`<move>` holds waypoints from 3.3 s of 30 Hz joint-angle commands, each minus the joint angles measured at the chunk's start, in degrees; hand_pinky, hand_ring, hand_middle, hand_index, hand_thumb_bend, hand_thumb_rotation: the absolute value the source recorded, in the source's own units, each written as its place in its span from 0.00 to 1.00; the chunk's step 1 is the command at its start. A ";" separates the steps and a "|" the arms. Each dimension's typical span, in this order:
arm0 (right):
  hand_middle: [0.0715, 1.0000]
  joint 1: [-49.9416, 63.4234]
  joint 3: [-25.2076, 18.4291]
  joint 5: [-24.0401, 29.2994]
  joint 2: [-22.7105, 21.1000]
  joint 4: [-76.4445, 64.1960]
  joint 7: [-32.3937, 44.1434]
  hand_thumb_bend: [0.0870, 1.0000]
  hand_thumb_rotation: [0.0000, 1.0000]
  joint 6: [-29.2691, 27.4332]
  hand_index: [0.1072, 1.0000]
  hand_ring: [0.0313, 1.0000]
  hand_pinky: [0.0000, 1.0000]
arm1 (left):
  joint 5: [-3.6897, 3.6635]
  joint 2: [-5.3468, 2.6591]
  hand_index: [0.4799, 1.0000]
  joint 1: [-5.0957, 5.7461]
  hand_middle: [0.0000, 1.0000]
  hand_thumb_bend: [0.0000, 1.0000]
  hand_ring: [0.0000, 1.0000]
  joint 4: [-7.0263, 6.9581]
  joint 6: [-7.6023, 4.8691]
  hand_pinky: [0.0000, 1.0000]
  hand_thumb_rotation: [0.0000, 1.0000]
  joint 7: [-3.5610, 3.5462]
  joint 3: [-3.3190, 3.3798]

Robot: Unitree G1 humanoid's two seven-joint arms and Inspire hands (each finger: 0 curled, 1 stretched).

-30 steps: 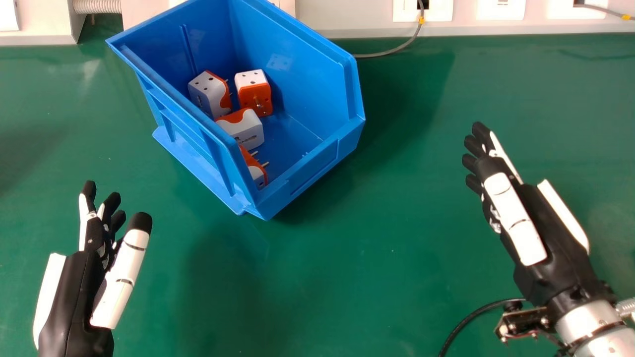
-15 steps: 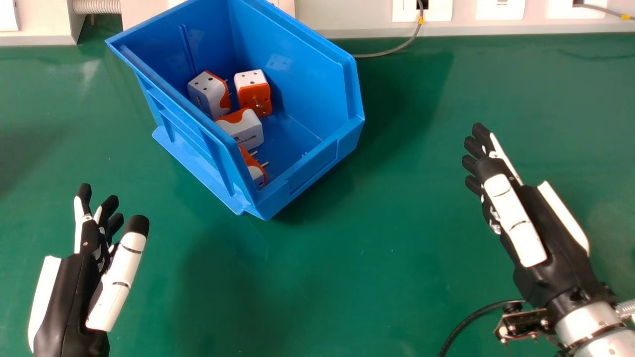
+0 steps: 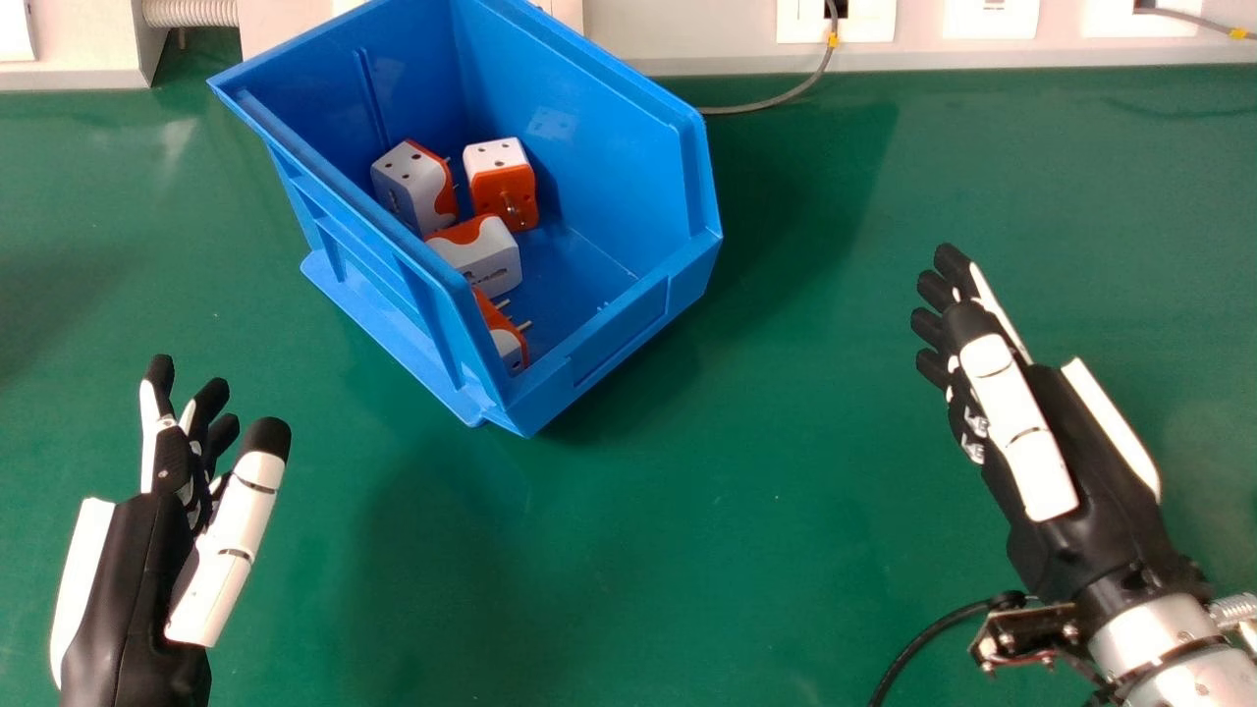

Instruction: Pick all objects and put in blue box

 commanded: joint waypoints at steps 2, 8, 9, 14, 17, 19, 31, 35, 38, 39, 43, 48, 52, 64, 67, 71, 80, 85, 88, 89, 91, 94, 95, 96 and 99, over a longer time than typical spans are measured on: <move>1.00 -1.35 -0.49 1.13 0.35 -2.43 -0.60 0.24 1.00 0.49 1.00 1.00 1.00 | 0.09 0.98 0.97 -0.80 0.98 0.52 0.97 0.47 -0.80 0.90 0.78 0.21 0.66; 1.00 -1.44 -0.40 1.12 0.55 -2.82 -0.68 0.24 1.00 0.70 1.00 1.00 1.00 | 0.03 1.34 0.97 -0.93 0.98 0.51 0.96 0.75 -0.92 0.90 0.78 0.09 0.90; 1.00 -1.44 -0.44 1.15 0.51 -2.84 -0.65 0.24 1.00 0.67 1.00 1.00 1.00 | -0.04 1.38 0.97 -0.96 0.98 0.51 0.96 0.70 -0.81 0.90 0.78 0.08 0.89; 1.00 -1.34 -0.55 1.25 0.43 -3.09 -0.58 0.24 1.00 0.70 1.00 1.00 0.99 | -0.03 1.55 0.97 -0.84 0.98 0.51 0.96 0.58 -0.78 0.90 0.79 0.13 0.73; 1.00 -1.25 -0.55 1.26 0.42 -3.22 -0.58 0.23 1.00 0.78 1.00 1.00 0.99 | 0.09 1.77 0.97 -0.55 0.98 0.50 0.96 0.38 -0.75 0.90 0.79 0.15 0.78; 1.00 -1.24 -0.53 1.21 0.43 -3.30 -0.64 0.23 1.00 0.89 1.00 1.00 0.99 | 0.01 1.90 0.97 -0.56 0.98 0.50 0.96 0.38 -0.61 0.90 0.79 0.10 0.80; 1.00 -0.99 -0.41 0.68 0.41 -3.74 -0.90 0.24 1.00 1.19 1.00 1.00 0.99 | -0.80 2.03 0.98 -0.48 0.98 0.51 0.96 0.59 -0.98 0.91 0.79 -0.33 1.06; 1.00 -0.96 -0.36 0.65 0.42 -3.87 -0.95 0.24 1.00 1.31 1.00 1.00 0.98 | -0.89 2.04 0.98 -0.39 0.98 0.51 0.96 0.47 -0.95 0.91 0.80 -0.39 1.11; 1.00 -0.95 -0.35 0.66 0.41 -3.89 -0.97 0.24 1.00 1.34 1.00 1.00 0.98 | -0.90 2.04 0.98 -0.39 0.99 0.51 0.96 0.47 -0.95 0.91 0.80 -0.40 1.11; 1.00 -0.96 -0.21 0.48 0.43 -4.06 -1.08 0.24 1.00 1.44 1.00 1.00 0.98 | -0.77 2.13 0.98 -0.52 0.99 0.51 0.96 0.66 -1.14 0.91 0.80 -0.39 1.12; 1.00 -1.01 0.00 0.13 0.42 -4.28 -1.31 0.23 1.00 1.62 1.00 1.00 0.98 | -0.43 2.33 0.98 -0.58 0.99 0.50 0.96 0.49 -1.15 0.91 0.80 -0.32 1.06; 1.00 -1.04 0.15 -0.08 0.37 -4.50 -1.53 0.23 1.00 1.79 1.00 1.00 0.97 | -0.47 2.46 0.98 -0.63 0.99 0.50 0.96 0.82 -1.35 0.91 0.80 -0.34 1.08; 1.00 -1.05 0.21 -0.10 0.34 -4.52 -1.60 0.23 1.00 1.84 1.00 1.00 0.97 | -0.40 2.44 0.98 -0.67 0.99 0.50 0.96 0.88 -1.38 0.91 0.80 -0.27 1.06; 1.00 -0.71 0.25 -0.35 -0.07 -4.78 -1.76 0.23 1.00 1.75 1.00 1.00 0.96 | -0.60 2.51 0.98 -0.44 0.99 0.50 0.96 0.65 -1.33 0.91 0.80 -0.47 1.11; 1.00 -0.68 0.23 -0.35 -0.10 -4.78 -1.74 0.23 1.00 1.72 1.00 1.00 0.96 | -0.65 2.48 0.98 -0.27 0.99 0.50 0.96 0.36 -1.18 0.91 0.80 -0.51 1.12; 1.00 -0.69 0.20 -0.30 -0.11 -4.83 -1.71 0.24 1.00 1.68 1.00 1.00 0.95 | -0.57 2.44 0.98 -0.37 0.98 0.50 0.96 0.34 -0.92 0.91 0.81 -0.36 1.12; 1.00 -0.78 0.16 -0.11 -0.12 -4.51 -1.55 0.24 1.00 1.58 1.00 1.00 0.95 | -0.68 2.26 0.97 -0.55 0.98 0.50 0.96 0.63 -1.12 0.90 0.81 -0.23 1.12; 1.00 -1.05 0.21 0.00 -0.03 -4.38 -1.56 0.24 1.00 1.72 1.00 1.00 0.95 | -0.47 2.23 0.97 -0.76 0.98 0.50 0.96 0.71 -1.07 0.90 0.81 -0.05 1.06; 1.00 -1.17 0.24 0.02 0.01 -4.24 -1.56 0.24 1.00 1.74 1.00 1.00 0.95 | -0.40 2.25 0.97 -0.90 0.98 0.50 0.96 0.80 -1.04 0.89 0.81 0.01 1.05; 1.00 -1.18 0.24 0.02 0.01 -4.24 -1.56 0.24 1.00 1.74 1.00 1.00 0.95 | -0.40 2.25 0.97 -0.90 0.98 0.50 0.96 0.80 -1.04 0.89 0.81 0.01 1.05; 1.00 -1.13 0.23 -0.04 -0.08 -4.22 -1.51 0.24 1.00 1.66 1.00 1.00 0.95 | -0.45 2.22 0.97 -0.78 0.98 0.50 0.96 0.46 -0.79 0.89 0.80 0.04 1.07; 1.00 -1.24 0.16 -0.07 -0.13 -4.11 -1.52 0.23 1.00 1.68 1.00 1.00 0.95 | -0.40 2.20 0.97 -1.03 0.98 0.50 0.96 0.97 -1.15 0.89 0.80 0.11 1.07; 1.00 -1.28 0.15 -0.07 -0.11 -4.06 -1.55 0.23 1.00 1.71 1.00 1.00 0.95 | -0.37 2.23 0.97 -1.15 0.98 0.50 0.96 1.20 -1.32 0.89 0.80 0.12 1.09; 1.00 -1.31 0.15 -0.06 -0.10 -4.03 -1.56 0.23 1.00 1.73 1.00 1.00 0.95 | -0.35 2.25 0.97 -1.21 0.98 0.50 0.96 1.33 -1.42 0.89 0.80 0.13 1.10; 1.00 -1.22 0.15 -0.03 -0.03 -4.09 -1.61 0.23 1.00 1.75 1.00 1.00 0.95 | -0.35 2.07 0.97 -1.00 0.98 0.49 0.96 0.93 -1.46 0.89 0.80 0.27 1.11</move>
